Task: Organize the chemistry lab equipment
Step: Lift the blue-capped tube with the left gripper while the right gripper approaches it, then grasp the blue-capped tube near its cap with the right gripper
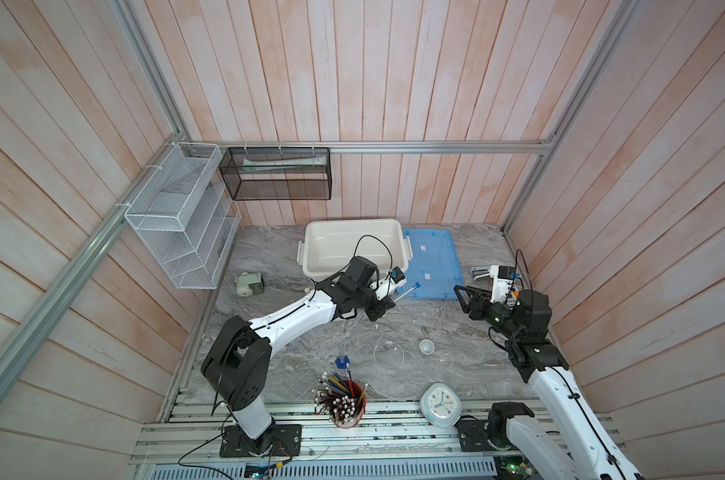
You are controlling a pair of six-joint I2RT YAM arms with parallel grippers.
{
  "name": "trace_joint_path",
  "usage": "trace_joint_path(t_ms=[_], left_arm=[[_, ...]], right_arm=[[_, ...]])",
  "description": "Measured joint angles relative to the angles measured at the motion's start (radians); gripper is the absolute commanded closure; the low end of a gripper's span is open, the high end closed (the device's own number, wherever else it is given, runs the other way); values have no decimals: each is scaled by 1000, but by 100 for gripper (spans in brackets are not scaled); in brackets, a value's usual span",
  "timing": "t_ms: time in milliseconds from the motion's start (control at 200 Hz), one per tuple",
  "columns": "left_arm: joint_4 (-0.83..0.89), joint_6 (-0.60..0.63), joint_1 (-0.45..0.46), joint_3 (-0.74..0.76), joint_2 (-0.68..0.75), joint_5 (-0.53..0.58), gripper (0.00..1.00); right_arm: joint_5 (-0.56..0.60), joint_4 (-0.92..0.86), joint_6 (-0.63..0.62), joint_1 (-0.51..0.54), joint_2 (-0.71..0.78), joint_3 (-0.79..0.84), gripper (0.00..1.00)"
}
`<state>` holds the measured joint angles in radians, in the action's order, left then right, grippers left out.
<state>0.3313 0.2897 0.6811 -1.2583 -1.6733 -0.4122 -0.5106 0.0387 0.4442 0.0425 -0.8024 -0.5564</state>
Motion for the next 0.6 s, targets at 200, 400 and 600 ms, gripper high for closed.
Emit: trace_joint_path(t_ms=[200,400,600], left_arm=[[-40,-49,-65,12,82,-148,88],[-61,-85,-65,15,92,-272,88],[-67,-101,-66,31,110,-339,88]], right_arm=[[-116,69,27,84,0,-3,48],[-122,121,28,234,-30,-40,50],[-112,163,28,297,-90,-78,54]])
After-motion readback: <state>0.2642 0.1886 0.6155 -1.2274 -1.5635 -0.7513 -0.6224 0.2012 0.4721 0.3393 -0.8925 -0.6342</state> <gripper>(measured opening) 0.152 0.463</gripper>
